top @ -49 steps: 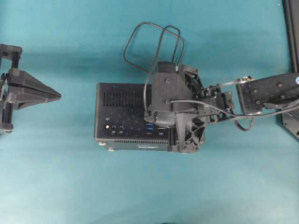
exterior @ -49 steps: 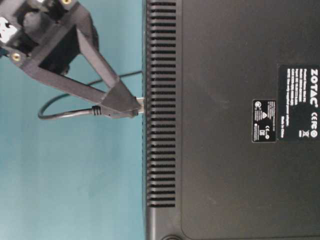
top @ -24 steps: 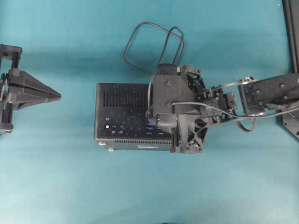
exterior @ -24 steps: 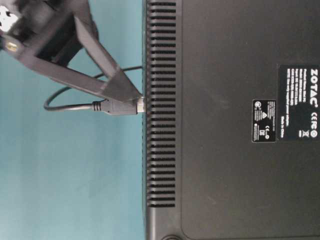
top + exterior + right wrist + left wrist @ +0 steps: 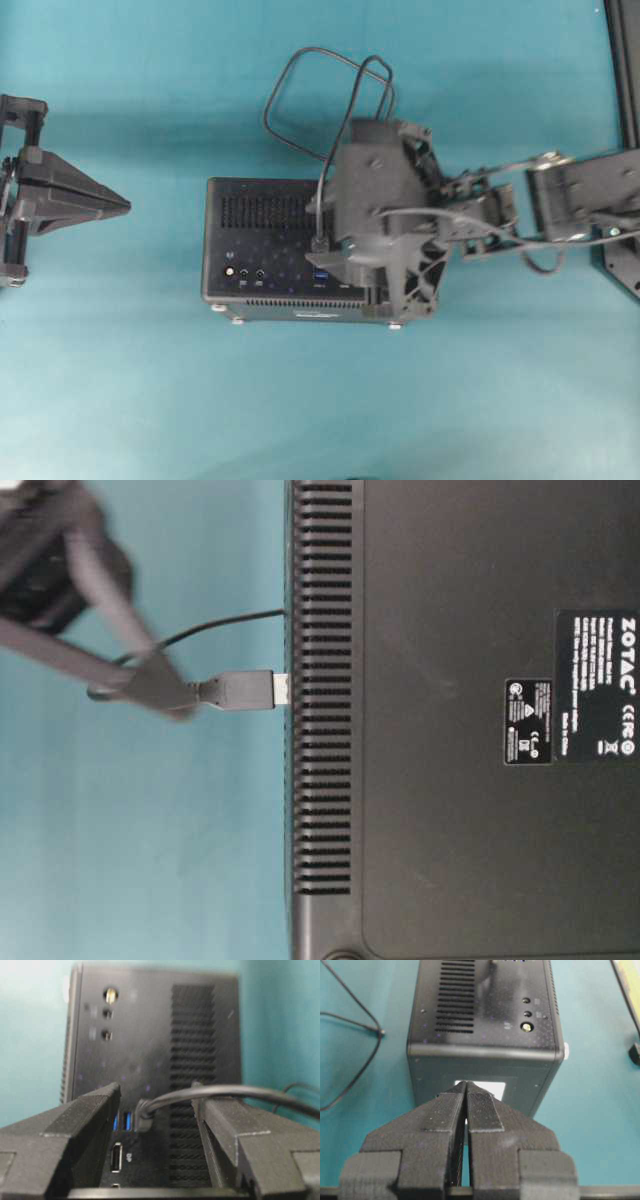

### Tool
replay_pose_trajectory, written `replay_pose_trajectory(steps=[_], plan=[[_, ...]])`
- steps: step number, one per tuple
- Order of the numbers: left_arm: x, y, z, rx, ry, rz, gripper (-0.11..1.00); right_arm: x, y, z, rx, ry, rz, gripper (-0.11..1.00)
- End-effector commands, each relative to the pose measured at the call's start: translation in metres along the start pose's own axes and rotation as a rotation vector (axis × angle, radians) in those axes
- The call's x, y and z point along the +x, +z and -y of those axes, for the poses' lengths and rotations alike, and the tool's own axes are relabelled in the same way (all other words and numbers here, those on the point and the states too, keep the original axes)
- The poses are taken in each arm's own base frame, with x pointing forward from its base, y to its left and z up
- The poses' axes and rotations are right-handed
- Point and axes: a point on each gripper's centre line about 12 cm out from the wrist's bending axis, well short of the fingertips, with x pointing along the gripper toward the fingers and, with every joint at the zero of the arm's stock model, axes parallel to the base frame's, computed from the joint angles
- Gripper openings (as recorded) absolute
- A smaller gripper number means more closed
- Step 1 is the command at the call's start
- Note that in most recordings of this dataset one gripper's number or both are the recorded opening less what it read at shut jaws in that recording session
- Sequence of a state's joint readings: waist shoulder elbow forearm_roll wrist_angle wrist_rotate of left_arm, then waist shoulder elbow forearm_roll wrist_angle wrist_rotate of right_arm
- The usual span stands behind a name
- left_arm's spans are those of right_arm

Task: Insert the USB into the PC box with both arms.

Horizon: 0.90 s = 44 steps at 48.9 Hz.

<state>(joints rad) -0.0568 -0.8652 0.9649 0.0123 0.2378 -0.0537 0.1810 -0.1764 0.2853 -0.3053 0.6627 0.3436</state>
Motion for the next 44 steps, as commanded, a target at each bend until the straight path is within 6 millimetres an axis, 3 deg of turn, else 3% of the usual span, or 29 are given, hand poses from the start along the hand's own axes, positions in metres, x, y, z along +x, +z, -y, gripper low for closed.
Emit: replay_pose_trajectory(steps=[1,10,26,44], plan=[[0.000,0.006,0.000,-0.001,0.001,0.020,0.00,-0.019,0.015,0.003,0.023,0.005,0.066,0.65],[0.000,0.006,0.000,-0.001,0.001,0.020,0.00,-0.017,0.011,0.002,0.020,0.013,0.079,0.56],[0.000,0.006,0.000,-0.001,0.001,0.020,0.00,-0.010,0.001,0.000,0.016,0.039,0.113,0.27],[0.000,0.006,0.000,-0.001,0.002,0.020,0.00,-0.007,-0.005,0.001,0.076,0.043,0.105,0.20]])
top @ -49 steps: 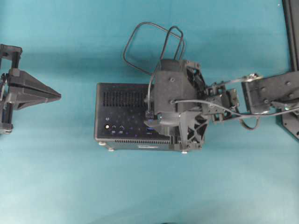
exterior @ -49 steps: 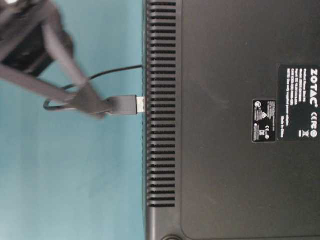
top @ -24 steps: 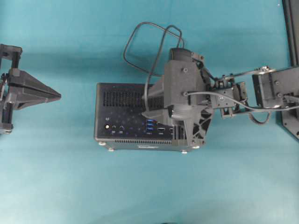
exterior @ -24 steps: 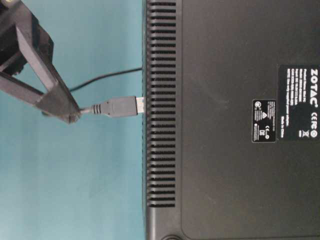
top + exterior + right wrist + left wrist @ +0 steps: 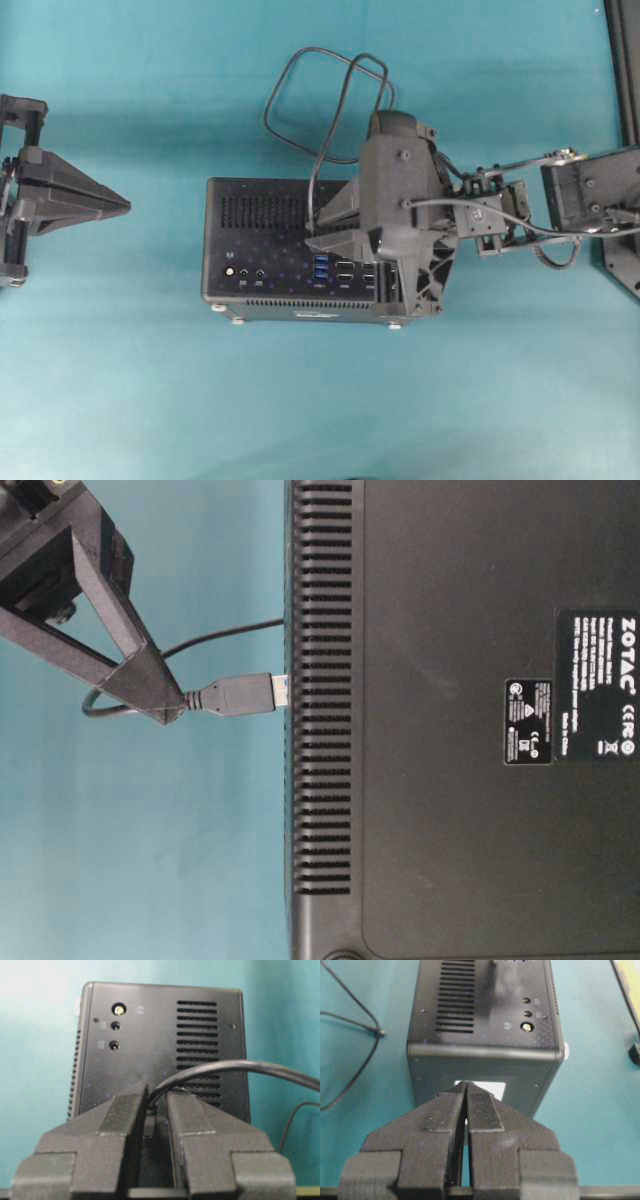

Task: Insert the USB into the PC box with both arms.

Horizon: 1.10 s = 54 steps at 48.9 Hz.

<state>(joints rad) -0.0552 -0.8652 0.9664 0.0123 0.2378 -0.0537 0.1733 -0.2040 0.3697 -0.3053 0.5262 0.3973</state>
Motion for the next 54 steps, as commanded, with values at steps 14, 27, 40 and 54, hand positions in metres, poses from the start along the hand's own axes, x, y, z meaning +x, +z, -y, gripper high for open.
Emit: replay_pose_trajectory(steps=[14,27,40,54], plan=[[0.000,0.007,0.000,-0.001,0.001,0.022,0.00,-0.009,0.003,-0.002,0.033,0.008,0.015,0.19],[-0.001,0.008,0.000,0.000,-0.001,0.023,0.00,-0.006,0.001,0.011,0.040,-0.030,-0.004,0.18],[-0.001,0.008,0.000,-0.001,0.001,0.023,0.00,-0.005,-0.003,-0.007,0.032,0.012,-0.017,0.18],[0.000,0.007,0.000,0.000,-0.001,0.021,0.00,-0.002,-0.006,-0.011,0.042,0.025,-0.032,0.18]])
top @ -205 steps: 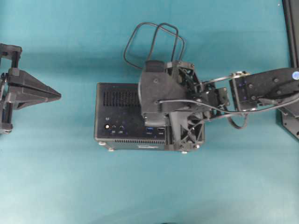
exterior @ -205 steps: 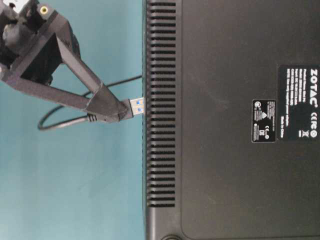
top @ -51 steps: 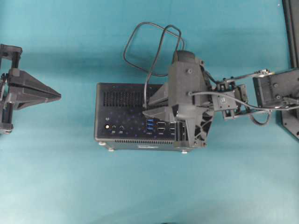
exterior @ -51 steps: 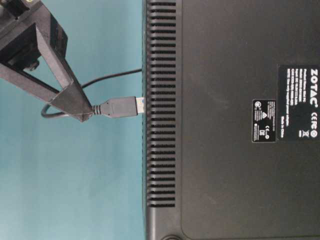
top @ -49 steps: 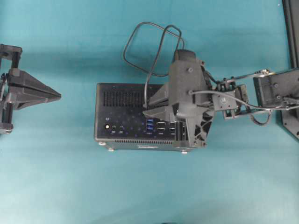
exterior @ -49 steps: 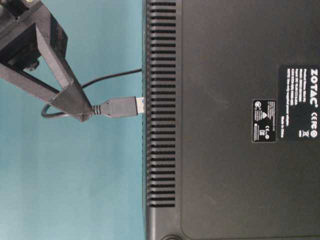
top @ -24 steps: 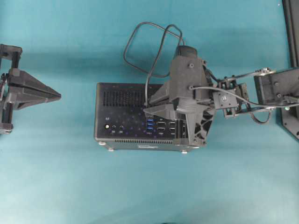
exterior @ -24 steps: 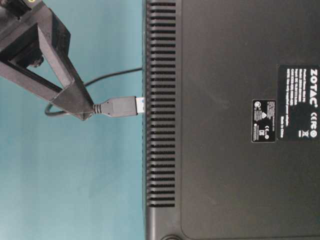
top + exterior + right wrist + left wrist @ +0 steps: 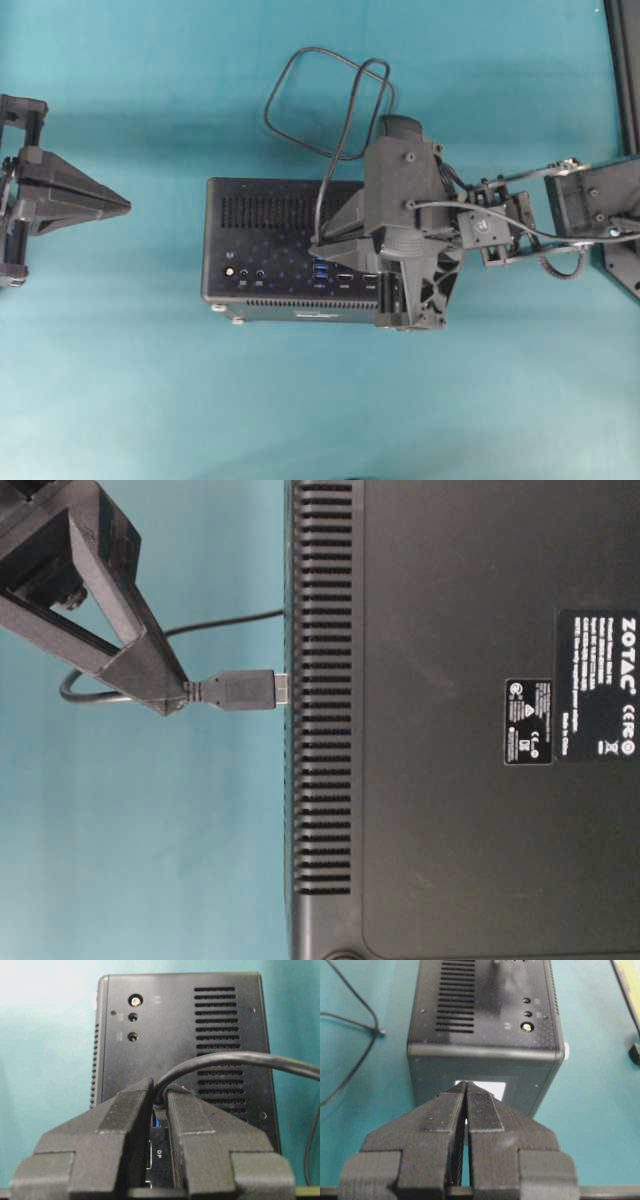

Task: Insert the USB into the PC box with both arms.

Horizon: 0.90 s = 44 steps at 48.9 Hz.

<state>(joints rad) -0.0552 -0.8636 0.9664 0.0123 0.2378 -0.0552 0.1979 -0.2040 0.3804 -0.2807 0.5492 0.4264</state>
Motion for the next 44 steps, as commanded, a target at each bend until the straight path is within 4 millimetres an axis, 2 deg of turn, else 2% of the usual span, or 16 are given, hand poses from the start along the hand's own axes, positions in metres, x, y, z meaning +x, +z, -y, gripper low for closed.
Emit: replay_pose_trajectory(steps=[1,12,17,33,44], plan=[[-0.001,0.008,0.000,0.001,0.001,0.023,0.00,-0.002,0.001,-0.001,0.009,0.003,0.001,0.18],[-0.001,0.008,0.000,0.001,-0.001,0.025,0.00,0.000,0.001,0.015,0.004,-0.045,-0.007,0.18],[-0.001,0.008,0.000,0.003,-0.001,0.026,0.00,0.002,-0.001,0.015,0.004,-0.047,-0.012,0.18],[-0.001,0.008,0.000,0.001,0.001,0.026,0.00,0.006,-0.008,-0.002,0.006,-0.004,-0.042,0.18],[-0.001,0.008,0.000,0.001,-0.001,0.025,0.00,0.006,-0.008,0.000,0.005,-0.011,-0.041,0.18]])
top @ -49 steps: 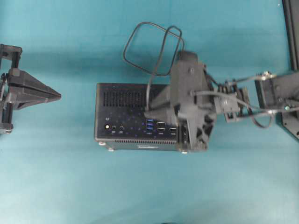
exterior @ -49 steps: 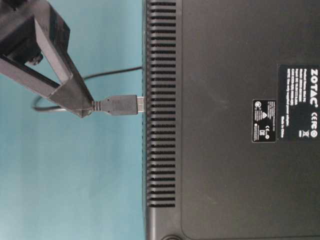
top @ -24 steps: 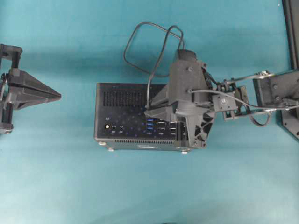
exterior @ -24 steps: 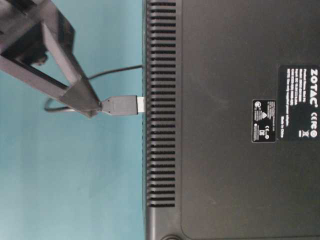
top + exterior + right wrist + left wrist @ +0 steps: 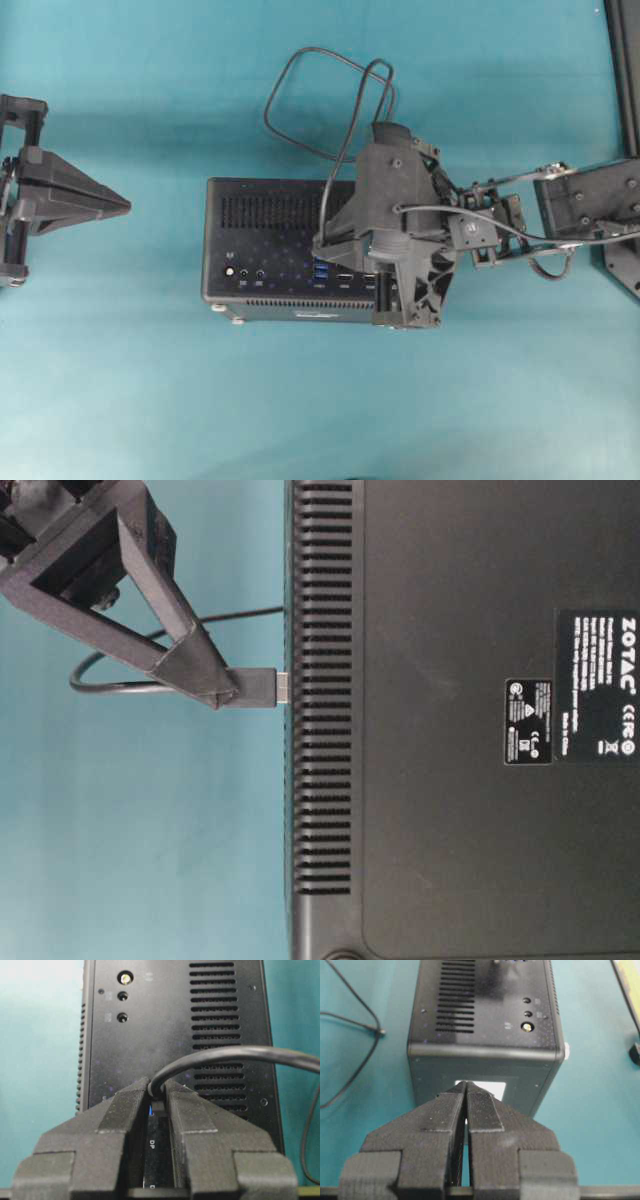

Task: Insert the USB into the PC box with both arms.

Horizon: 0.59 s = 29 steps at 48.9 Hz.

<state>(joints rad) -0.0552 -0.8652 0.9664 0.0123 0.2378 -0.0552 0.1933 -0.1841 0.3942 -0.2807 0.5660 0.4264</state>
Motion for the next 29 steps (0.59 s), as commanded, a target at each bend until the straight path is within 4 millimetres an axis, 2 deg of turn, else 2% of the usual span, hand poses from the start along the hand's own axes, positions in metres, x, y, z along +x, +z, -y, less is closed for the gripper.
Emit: replay_pose_trajectory(steps=[1,16,29], plan=[[0.000,0.008,0.000,0.001,-0.001,0.021,0.00,-0.003,0.003,-0.001,0.009,0.004,0.009,0.18],[0.000,0.008,0.000,0.001,-0.001,0.023,0.00,-0.001,0.004,0.010,0.006,-0.027,0.010,0.18],[0.000,0.008,0.000,0.001,-0.001,0.023,0.00,0.001,0.002,-0.005,-0.004,0.005,-0.001,0.18]])
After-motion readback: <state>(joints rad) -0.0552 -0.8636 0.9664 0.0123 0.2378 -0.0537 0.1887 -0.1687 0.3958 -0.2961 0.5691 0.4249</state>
